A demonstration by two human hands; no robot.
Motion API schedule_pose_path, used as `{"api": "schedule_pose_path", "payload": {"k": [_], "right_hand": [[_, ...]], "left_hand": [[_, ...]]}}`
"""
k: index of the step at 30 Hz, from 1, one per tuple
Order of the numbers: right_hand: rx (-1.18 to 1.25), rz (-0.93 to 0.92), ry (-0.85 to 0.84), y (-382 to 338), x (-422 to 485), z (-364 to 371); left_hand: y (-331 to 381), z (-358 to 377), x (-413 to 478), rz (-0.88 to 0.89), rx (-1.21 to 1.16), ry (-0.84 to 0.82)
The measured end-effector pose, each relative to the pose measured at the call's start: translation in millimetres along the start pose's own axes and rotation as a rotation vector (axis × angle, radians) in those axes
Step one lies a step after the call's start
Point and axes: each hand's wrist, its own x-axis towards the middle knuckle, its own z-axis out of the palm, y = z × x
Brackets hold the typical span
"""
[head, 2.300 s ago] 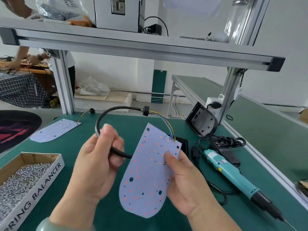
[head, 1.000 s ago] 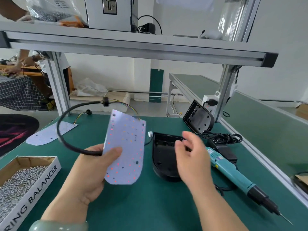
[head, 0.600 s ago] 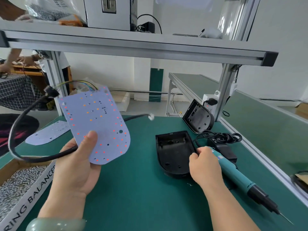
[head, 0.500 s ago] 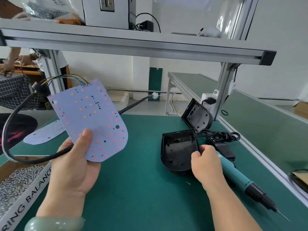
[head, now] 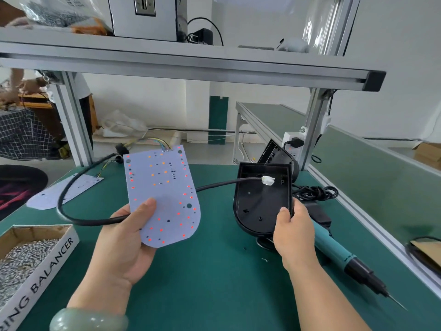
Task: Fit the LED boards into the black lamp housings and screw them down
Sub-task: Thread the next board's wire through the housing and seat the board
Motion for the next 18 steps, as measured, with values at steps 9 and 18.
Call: {"api": "schedule_pose_path", "payload": {"k": [9,18], "right_hand": [[-0.096,-0.147,0.000,2.0,-1.8,-3.1],[-0.016,-0.304,0.145,-2.6,-4.8,-10.0]], "left_hand": [[4.8,-1.2,0.6,0.047,0.014,0.003],[24.6,-2.9,-1.2,0.066,0.084,0.069]]}}
